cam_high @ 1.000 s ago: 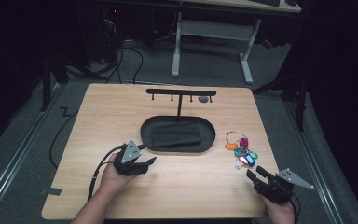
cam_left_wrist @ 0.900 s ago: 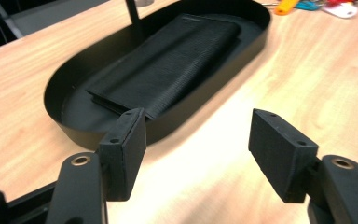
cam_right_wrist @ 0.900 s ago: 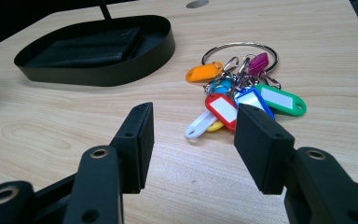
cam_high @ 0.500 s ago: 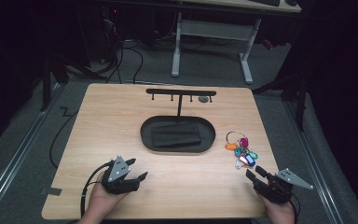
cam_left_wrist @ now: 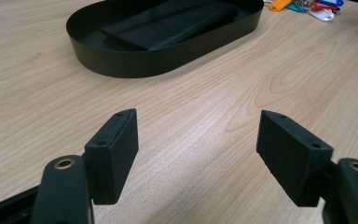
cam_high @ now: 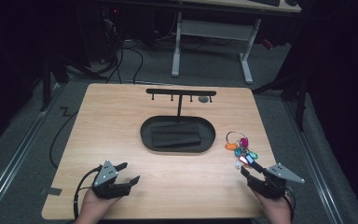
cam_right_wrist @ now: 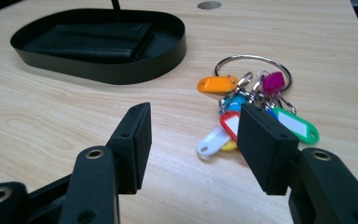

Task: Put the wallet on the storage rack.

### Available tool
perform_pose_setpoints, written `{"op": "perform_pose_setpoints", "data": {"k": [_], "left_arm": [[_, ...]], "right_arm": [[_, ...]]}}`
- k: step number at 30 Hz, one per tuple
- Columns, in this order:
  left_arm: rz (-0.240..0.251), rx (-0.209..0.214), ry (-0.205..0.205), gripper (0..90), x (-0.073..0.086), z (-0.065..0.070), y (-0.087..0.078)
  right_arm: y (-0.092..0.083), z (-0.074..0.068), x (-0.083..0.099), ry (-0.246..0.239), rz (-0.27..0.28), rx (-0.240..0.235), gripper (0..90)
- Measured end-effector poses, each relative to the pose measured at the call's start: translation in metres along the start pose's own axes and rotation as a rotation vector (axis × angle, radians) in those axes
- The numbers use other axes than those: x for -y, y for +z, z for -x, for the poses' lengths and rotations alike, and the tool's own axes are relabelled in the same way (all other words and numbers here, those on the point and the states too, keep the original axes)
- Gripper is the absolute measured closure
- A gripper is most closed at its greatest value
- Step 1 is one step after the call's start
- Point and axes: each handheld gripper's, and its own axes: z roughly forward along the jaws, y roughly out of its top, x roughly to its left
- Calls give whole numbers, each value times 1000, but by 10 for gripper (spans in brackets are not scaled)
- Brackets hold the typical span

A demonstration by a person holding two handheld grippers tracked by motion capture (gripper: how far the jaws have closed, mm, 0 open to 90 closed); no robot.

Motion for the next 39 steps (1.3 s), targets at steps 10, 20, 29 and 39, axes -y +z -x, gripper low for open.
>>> {"op": "perform_pose_setpoints", "data": {"k": [10, 20, 29, 39], "left_arm": [[22, -25, 32, 318, -1, 2, -2], [54, -14, 16, 320, 0, -4, -9], [53, -10, 13, 322, 1, -7, -9], [50, 3, 16, 323, 2, -8, -9]], "right_arm": [[40, -15, -45, -110, -98, 26, 457], [98, 1, -74, -86, -287, 74, 584], [134, 8, -81, -76, -413, 77, 741], [160, 14, -83, -51, -468, 118, 795]]}}
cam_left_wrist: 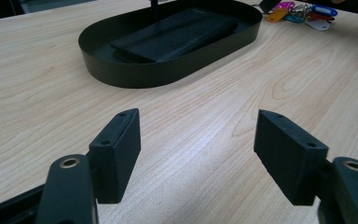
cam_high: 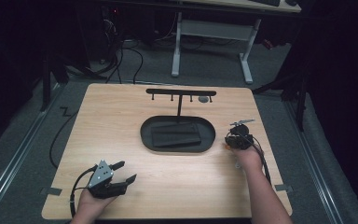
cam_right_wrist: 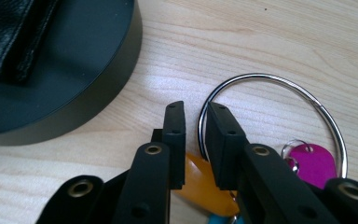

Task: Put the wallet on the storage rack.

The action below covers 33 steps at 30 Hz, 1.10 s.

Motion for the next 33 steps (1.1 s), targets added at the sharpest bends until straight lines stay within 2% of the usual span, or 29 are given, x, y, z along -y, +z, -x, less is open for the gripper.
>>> {"op": "perform_pose_setpoints", "data": {"k": [8, 10, 12, 14, 18, 19, 21, 22, 23, 25, 26, 27, 30, 33], "left_arm": [[-4, 7, 1, 326, 2, 0, -1], [-5, 7, 3, 326, 2, 0, -1], [-4, 5, 4, 326, 2, 1, -2], [-3, 4, 5, 327, 2, 1, -2], [-5, 2, 3, 328, 2, 0, -1], [-4, 3, 2, 328, 2, -1, -1], [-4, 2, 3, 327, 2, 0, -1], [-2, 1, 3, 328, 2, 0, -1], [-2, 3, 3, 328, 1, 0, -1], [-2, 4, 4, 328, 1, 0, -1], [-2, 5, 4, 328, 1, 0, -1], [-1, 6, 3, 328, 1, 0, -1], [-3, 7, 3, 328, 1, 1, 0], [-3, 8, 2, 328, 1, 1, 0]], "right_arm": [[6, 1, 1, 3, -61, 22, 832], [5, 2, 2, 3, -64, 8, 871], [4, 2, 2, -1, -68, 12, 872], [2, 1, 4, -10, -73, -3, 873], [-7, -5, 9, -45, -86, -22, 873], [-12, -10, 12, -81, -89, -40, 873], [-15, -13, 15, -85, -85, -54, 873], [-18, -16, 19, -101, -101, -67, 873], [-22, -21, 25, -139, -114, -73, 873], [-28, -27, 33, -158, -119, -105, 872], [-28, -27, 33, -158, -119, -105, 872], [-34, -33, 41, -189, -135, -120, 872], [-41, -39, 50, -210, -147, -147, 872], [-53, -51, 67, -255, -184, -177, 871]]}}
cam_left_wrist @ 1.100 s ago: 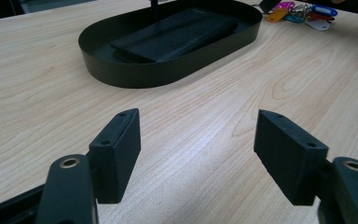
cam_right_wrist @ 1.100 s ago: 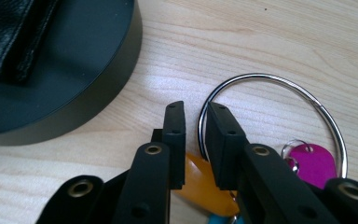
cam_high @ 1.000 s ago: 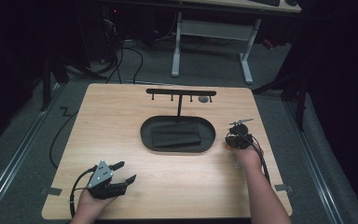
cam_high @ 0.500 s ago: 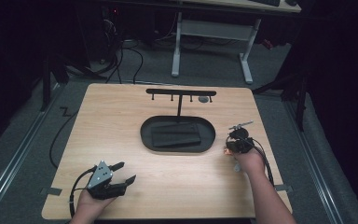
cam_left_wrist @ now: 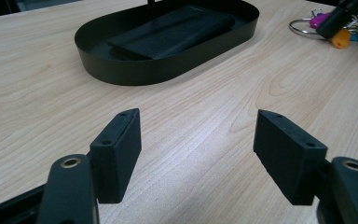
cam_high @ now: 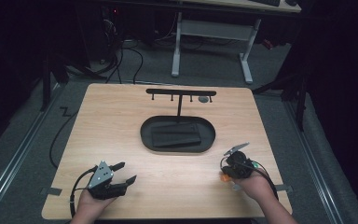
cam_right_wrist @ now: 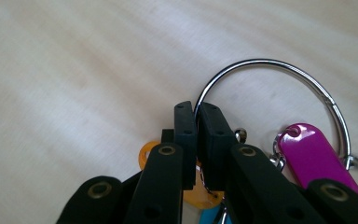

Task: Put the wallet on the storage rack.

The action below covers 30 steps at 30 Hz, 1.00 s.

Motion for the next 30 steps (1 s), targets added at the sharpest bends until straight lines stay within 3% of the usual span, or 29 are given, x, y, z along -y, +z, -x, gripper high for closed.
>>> {"op": "perform_pose_setpoints", "data": {"k": [4, 10, 19, 24, 30], "left_arm": [[-2, 1, 1, 328, -1, 1, 1], [-7, 11, 5, 328, -1, 3, 2], [-4, 12, 9, 329, -1, 3, 0], [-5, 15, -2, 329, 0, 0, 1], [-2, 18, -2, 329, 0, 1, 0]], "right_arm": [[-4, -11, 6, -25, -37, -9, 868], [-3, -15, 3, -58, -92, -5, 861], [1, -19, -14, -123, -212, 13, 801], [4, -23, -26, -168, -310, 19, 760], [7, -24, -33, -170, -356, 14, 722]]}}
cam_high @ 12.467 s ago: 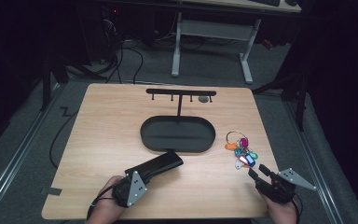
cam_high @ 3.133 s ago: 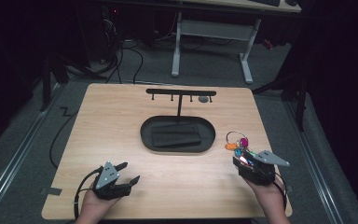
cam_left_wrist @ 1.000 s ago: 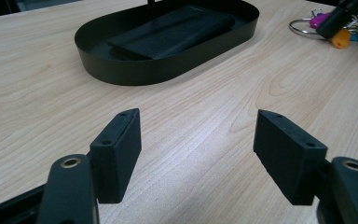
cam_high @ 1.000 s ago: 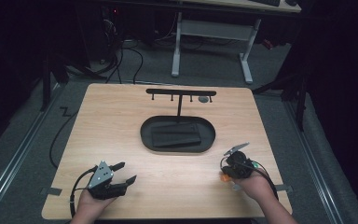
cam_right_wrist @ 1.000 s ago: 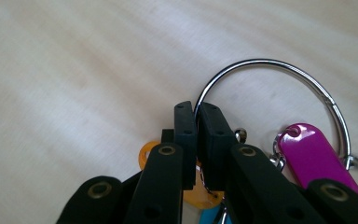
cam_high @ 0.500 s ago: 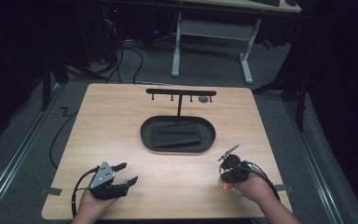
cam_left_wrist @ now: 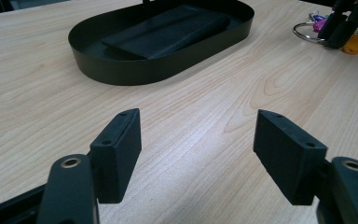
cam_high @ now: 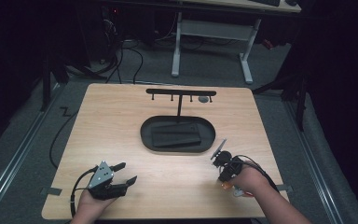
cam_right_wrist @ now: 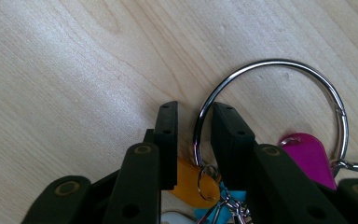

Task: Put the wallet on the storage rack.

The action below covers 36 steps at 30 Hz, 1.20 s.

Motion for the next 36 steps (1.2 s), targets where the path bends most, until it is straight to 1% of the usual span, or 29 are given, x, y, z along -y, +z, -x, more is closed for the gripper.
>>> {"op": "perform_pose_setpoints", "data": {"k": [3, 5, 7, 9, 10, 11, 13, 14, 16, 18, 19, 21, 24, 25, 26, 27, 28, 29, 30, 31, 32, 34, 35, 36], "left_arm": [[1, 0, -2, 328, 0, 1, 0], [-1, -1, -3, 328, 0, 1, -1], [3, 6, -12, 327, 0, 1, -2], [3, 7, -11, 326, 0, 1, -2], [2, 7, -10, 326, 0, 1, -2], [1, 8, -11, 326, 0, 1, -1], [3, 7, -16, 326, 0, 1, -1], [2, 8, -14, 326, 0, 1, -1], [-1, 11, -7, 326, 1, 2, -1], [-6, 15, -5, 326, 1, 1, -1], [-6, 16, -6, 326, 1, 1, 0], [-6, 19, -9, 326, 1, 1, 1], [-11, 22, -2, 326, 1, 2, 2], [-11, 22, -1, 326, 1, 3, 1], [-9, 21, -1, 326, 1, 2, 1], [-8, 20, -2, 327, 1, 2, 2], [-7, 19, -5, 327, 1, 2, 2], [-8, 19, -4, 327, 1, 1, 2], [-10, 20, -5, 327, 1, 1, 2], [-10, 19, -4, 327, 1, 1, 2], [-8, 20, -4, 327, 1, 2, 2], [-6, 20, -1, 328, 0, 2, 1], [-6, 21, 0, 328, 0, 2, 1], [-7, 21, -1, 328, 0, 1, 1]], "right_arm": [[0, 1, -3, -3, -18, -4, 713], [0, 1, -5, 5, -29, -1, 706], [1, 1, -5, -10, -30, 3, 703], [1, -1, -6, 1, -37, 4, 699], [1, 0, -7, -8, -41, 8, 698], [1, 0, -9, -8, -52, 0, 692], [1, 1, -9, -8, -56, -3, 692], [1, 1, -10, 2, -63, -11, 692], [1, 2, -12, -9, -76, -15, 694], [1, 3, -14, -5, -94, -25, 696], [2, 5, -15, -21, -89, -32, 700], [2, 7, -16, -27, -88, -36, 717], [2, 6, -18, -37, -98, -33, 736], [2, 6, -19, -49, -100, -29, 779], [2, 6, -19, -67, -94, -28, 804], [2, 5, -19, -70, -98, -29, 825], [2, 4, -19, -85, -93, -27, 857], [2, 3, -19, -91, -92, -30, 864], [2, 2, -19, -109, -93, -23, 868], [2, 2, -19, -111, -88, -19, 869], [2, 1, -18, -128, -86, -12, 870], [1, -2, -18, -150, -93, 17, 870], [-1, -4, -17, -154, -98, 20, 870], [-5, -4, -16, -157, -82, 11, 871]]}}
